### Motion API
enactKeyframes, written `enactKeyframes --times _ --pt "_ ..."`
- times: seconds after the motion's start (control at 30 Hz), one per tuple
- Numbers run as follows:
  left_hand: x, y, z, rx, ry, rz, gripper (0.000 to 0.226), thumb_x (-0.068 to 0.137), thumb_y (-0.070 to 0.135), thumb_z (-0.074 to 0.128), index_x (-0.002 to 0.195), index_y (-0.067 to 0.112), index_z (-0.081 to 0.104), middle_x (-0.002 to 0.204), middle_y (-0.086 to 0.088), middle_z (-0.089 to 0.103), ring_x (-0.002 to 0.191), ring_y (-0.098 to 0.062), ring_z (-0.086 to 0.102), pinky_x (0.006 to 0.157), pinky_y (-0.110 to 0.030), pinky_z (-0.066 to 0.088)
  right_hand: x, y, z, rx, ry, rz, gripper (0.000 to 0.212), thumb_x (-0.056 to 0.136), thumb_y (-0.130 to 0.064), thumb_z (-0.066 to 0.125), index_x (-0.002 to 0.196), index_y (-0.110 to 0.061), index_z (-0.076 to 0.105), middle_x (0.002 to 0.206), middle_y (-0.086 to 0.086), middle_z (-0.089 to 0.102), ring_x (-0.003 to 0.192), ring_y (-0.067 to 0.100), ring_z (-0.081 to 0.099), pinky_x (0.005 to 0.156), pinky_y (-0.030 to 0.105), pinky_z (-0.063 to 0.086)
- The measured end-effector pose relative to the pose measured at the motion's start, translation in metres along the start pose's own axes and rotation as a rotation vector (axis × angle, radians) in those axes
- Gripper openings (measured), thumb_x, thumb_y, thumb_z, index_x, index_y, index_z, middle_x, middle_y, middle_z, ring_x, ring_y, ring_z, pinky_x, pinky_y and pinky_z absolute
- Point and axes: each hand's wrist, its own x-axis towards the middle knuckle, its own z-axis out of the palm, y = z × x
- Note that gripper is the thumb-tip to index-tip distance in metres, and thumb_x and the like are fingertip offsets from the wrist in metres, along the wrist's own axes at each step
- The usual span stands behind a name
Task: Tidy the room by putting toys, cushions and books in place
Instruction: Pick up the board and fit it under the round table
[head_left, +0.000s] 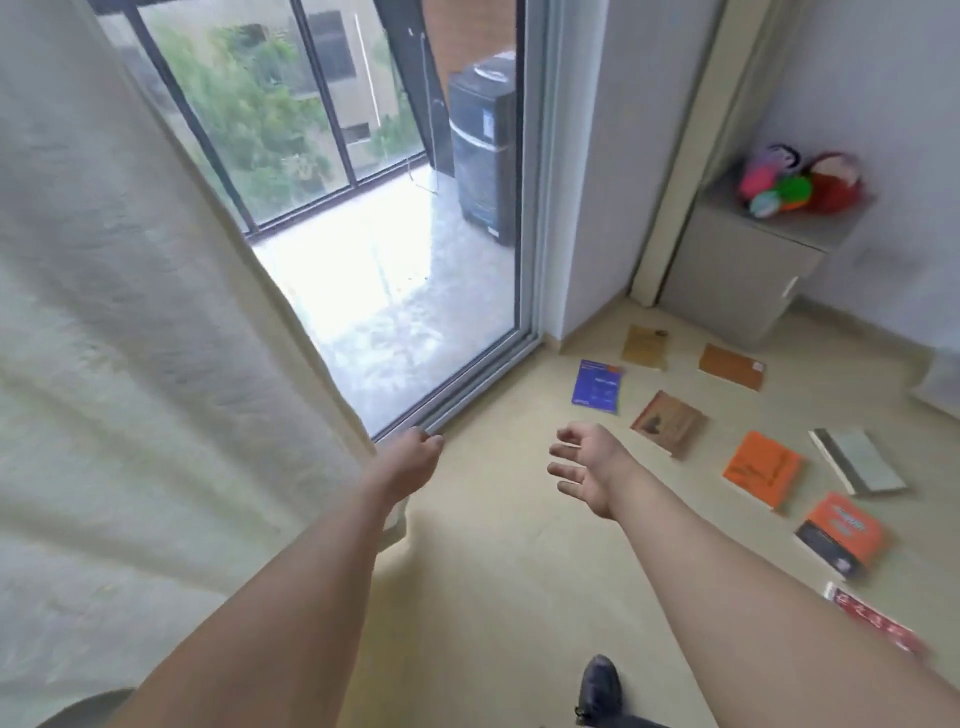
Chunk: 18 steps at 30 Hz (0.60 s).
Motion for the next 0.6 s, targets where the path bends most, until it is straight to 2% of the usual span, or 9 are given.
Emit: enactKeyframes --times 0.07,0.17,0.27,0.37,0.47,0.53,0.6 --pt "0.022 0.058 0.035 0.036 -0.056 0.065 0.031 0.101 0.033 0.039 0.096 0.008 0.057 0.104 -0.016 0.064 0.093 -0.029 0.059 0.078 -0.036 0.043 0.008 -0.018 -0.058 0.056 0.058 -0.011 0.013 0.095 -0.027 0.046 0.087 -0.021 0.055 0.118 0.005 0.056 0.098 0.026 0.056 0.098 0.04 0.037" --pt "0.043 0.133 0.078 0.087 -0.115 0.137 0.034 0.101 0.037 0.041 0.113 0.012 0.059 0.115 -0.01 0.061 0.107 -0.029 0.058 0.085 -0.034 0.044 0.013 -0.041 -0.13 0.126 0.139 -0.023 0.012 0.094 -0.028 0.047 0.085 -0.022 0.053 0.116 0.004 0.055 0.082 0.019 0.056 0.093 0.037 0.036" --pt "0.059 0.206 0.118 0.132 -0.2 0.224 0.034 0.1 0.035 0.044 0.118 0.011 0.06 0.113 -0.008 0.063 0.102 -0.026 0.058 0.086 -0.032 0.045 0.016 -0.06 -0.201 0.214 0.221 -0.02 0.011 0.092 -0.029 0.049 0.085 -0.022 0.055 0.11 0.002 0.056 0.077 0.018 0.055 0.086 0.035 0.037" --pt "0.078 0.253 0.14 0.161 -0.228 0.258 0.026 0.1 0.031 0.045 0.108 0.012 0.061 0.098 -0.006 0.061 0.091 -0.024 0.055 0.07 -0.029 0.039 0.021 -0.074 -0.249 0.267 0.274 -0.012 0.011 0.091 -0.028 0.05 0.084 -0.022 0.056 0.101 0.0 0.059 0.078 0.019 0.054 0.077 0.033 0.039" --pt "0.099 0.288 0.159 0.206 -0.243 0.263 0.021 0.097 0.027 0.045 0.086 0.011 0.054 0.08 -0.004 0.053 0.071 -0.021 0.046 0.057 -0.029 0.032 0.033 -0.089 -0.284 0.322 0.302 0.0 0.011 0.091 -0.027 0.05 0.083 -0.021 0.055 0.097 -0.001 0.06 0.078 0.02 0.055 0.069 0.031 0.039" --pt "0.116 0.313 0.173 0.227 -0.262 0.263 0.02 0.098 0.025 0.045 0.085 0.011 0.053 0.08 -0.004 0.05 0.071 -0.02 0.043 0.057 -0.03 0.031 0.045 -0.101 -0.307 0.362 0.313 0.005 0.012 0.091 -0.026 0.05 0.082 -0.021 0.055 0.094 -0.001 0.061 0.077 0.02 0.054 0.067 0.031 0.038" --pt "0.134 0.341 0.186 0.242 -0.289 0.268 0.022 0.101 0.027 0.043 0.084 0.018 0.053 0.087 -0.002 0.051 0.081 -0.021 0.047 0.065 -0.029 0.036 0.058 -0.114 -0.328 0.386 0.336 0.004 0.013 0.091 -0.026 0.05 0.08 -0.02 0.054 0.09 -0.001 0.061 0.076 0.021 0.055 0.07 0.032 0.039"
